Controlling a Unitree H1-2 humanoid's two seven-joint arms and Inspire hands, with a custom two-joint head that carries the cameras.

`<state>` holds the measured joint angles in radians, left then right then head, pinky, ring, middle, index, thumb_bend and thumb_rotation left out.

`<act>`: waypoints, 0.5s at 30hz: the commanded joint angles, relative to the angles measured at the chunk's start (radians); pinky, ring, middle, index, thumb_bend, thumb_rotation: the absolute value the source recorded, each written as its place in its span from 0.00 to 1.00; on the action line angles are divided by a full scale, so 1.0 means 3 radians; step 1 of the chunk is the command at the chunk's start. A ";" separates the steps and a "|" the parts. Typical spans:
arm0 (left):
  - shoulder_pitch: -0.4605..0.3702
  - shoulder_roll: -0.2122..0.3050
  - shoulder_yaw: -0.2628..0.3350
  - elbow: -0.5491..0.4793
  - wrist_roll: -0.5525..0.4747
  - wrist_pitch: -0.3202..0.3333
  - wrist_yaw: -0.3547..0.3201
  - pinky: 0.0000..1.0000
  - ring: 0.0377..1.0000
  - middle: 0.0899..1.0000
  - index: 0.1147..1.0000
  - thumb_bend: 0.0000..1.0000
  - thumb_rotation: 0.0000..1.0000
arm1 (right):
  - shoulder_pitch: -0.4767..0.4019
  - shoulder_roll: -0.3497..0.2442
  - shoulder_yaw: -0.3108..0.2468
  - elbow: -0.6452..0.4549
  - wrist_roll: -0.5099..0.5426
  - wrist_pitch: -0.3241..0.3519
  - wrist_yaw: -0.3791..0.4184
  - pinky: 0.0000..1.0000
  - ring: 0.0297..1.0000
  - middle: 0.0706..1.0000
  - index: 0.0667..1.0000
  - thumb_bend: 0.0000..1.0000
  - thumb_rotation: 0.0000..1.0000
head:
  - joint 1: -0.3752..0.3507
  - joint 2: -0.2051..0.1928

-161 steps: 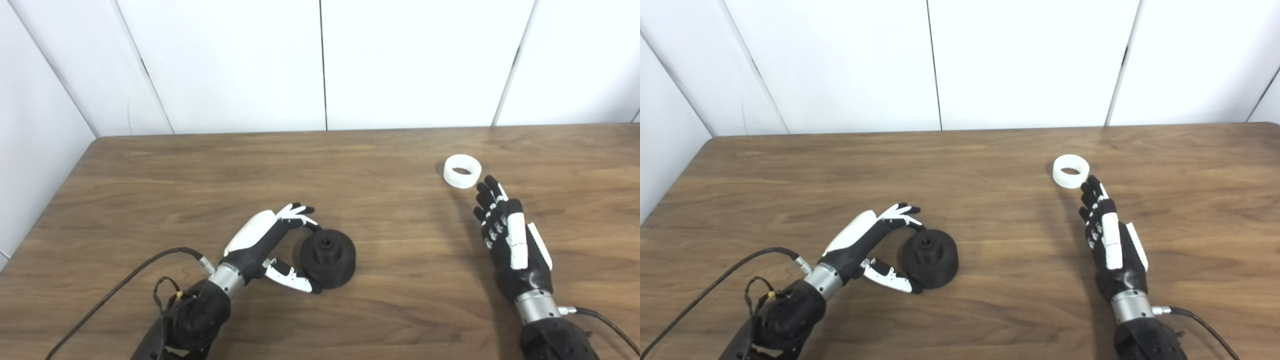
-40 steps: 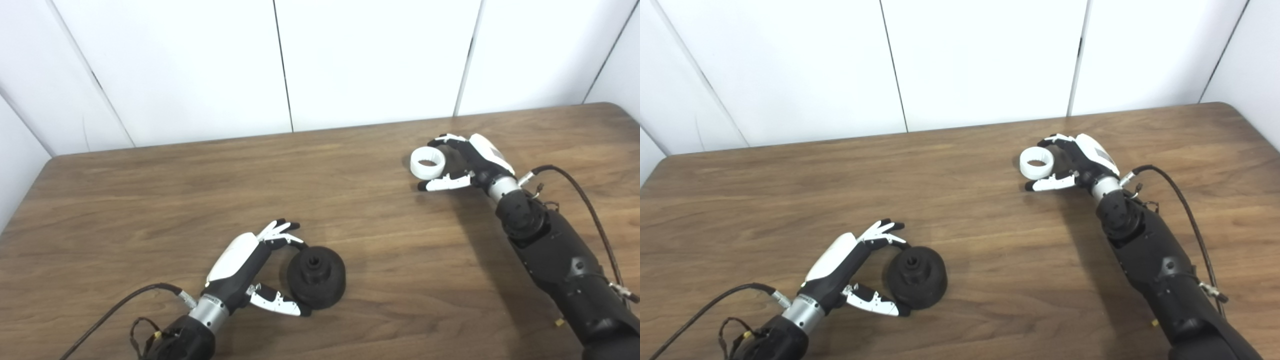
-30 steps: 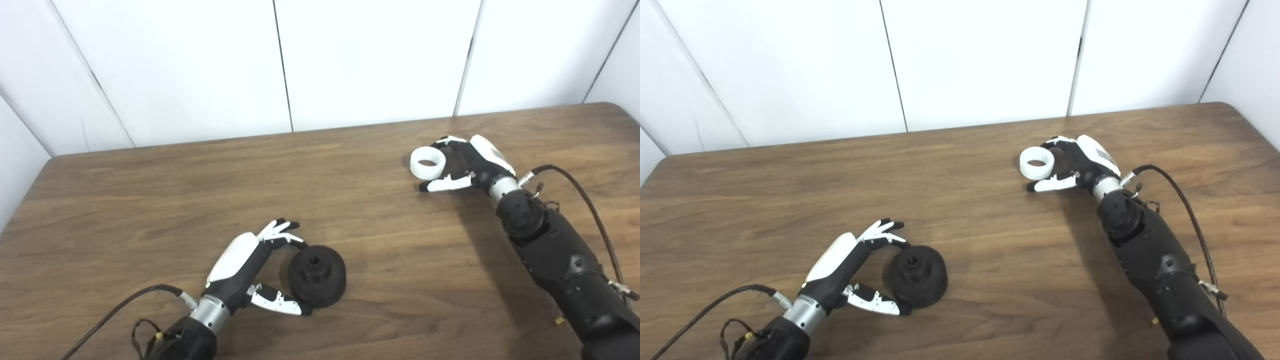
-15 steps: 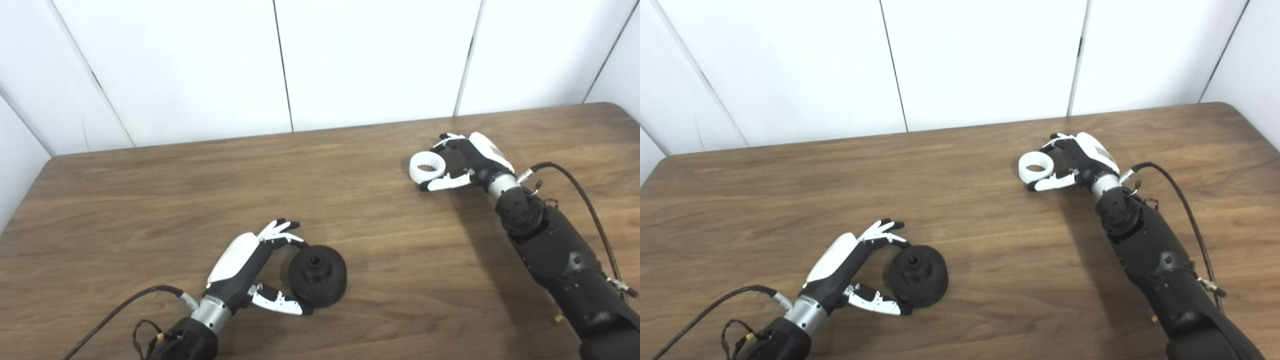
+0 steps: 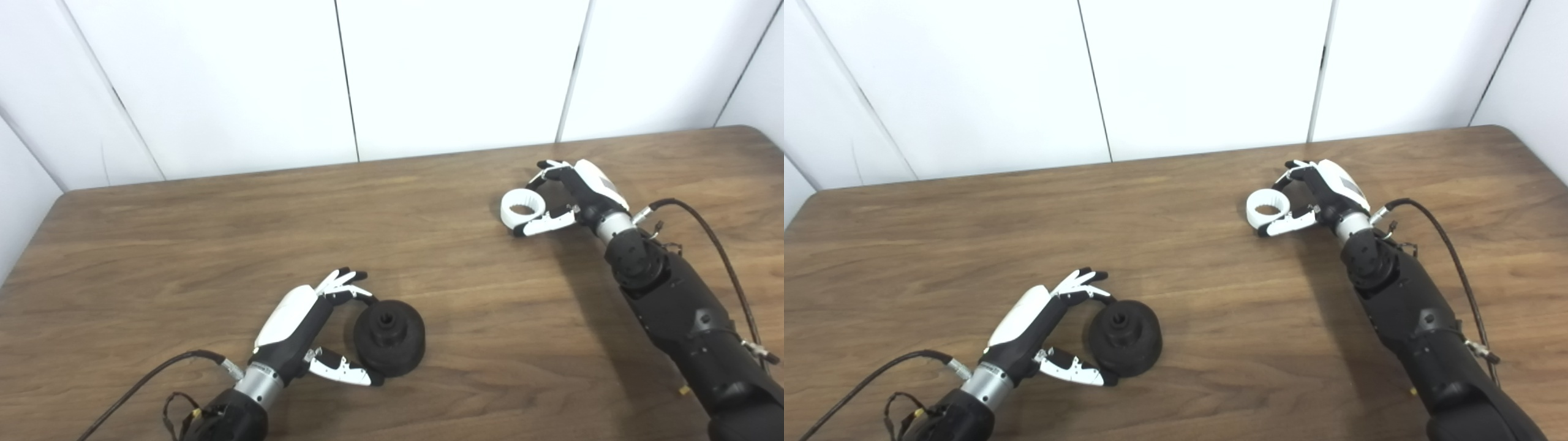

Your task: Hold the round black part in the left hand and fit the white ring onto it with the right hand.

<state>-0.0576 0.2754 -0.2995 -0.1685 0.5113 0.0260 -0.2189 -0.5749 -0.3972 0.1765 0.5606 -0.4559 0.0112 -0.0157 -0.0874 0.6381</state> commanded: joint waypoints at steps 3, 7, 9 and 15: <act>0.0026 0.0013 -0.0033 -0.0007 -0.0008 0.0031 -0.0072 0.92 1.00 0.93 0.60 0.89 0.19 | -0.0153 -0.0032 -0.0046 -0.0082 0.0018 -0.0173 -0.0116 1.00 0.97 0.89 0.45 0.52 0.15 | 0.0001 0.0005; 0.0025 0.0012 -0.0034 0.0006 0.0000 0.0012 -0.0055 0.92 1.00 0.93 0.60 0.89 0.19 | -0.0142 -0.0036 -0.0045 -0.0118 0.0022 -0.0163 -0.0115 0.98 0.96 0.89 0.45 0.52 0.15 | 0.0012 0.0010; 0.0024 0.0011 -0.0032 0.0012 -0.0010 0.0006 -0.0054 0.92 1.00 0.93 0.60 0.89 0.18 | -0.0129 -0.0041 -0.0044 -0.0157 0.0022 -0.0154 -0.0102 0.97 0.96 0.89 0.45 0.52 0.15 | 0.0012 0.0008; 0.0022 0.0010 -0.0030 0.0004 0.0000 0.0033 -0.0060 0.92 1.00 0.93 0.60 0.89 0.19 | -0.0058 -0.0049 -0.0068 -0.0367 0.0050 -0.0092 -0.0046 0.94 0.96 0.88 0.45 0.52 0.15 | 0.0019 0.0010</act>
<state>-0.0570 0.2735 -0.2993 -0.1684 0.5111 0.0290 -0.2173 -0.5564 -0.3974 0.1739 0.5166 -0.4517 -0.0009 -0.0289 -0.0813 0.6397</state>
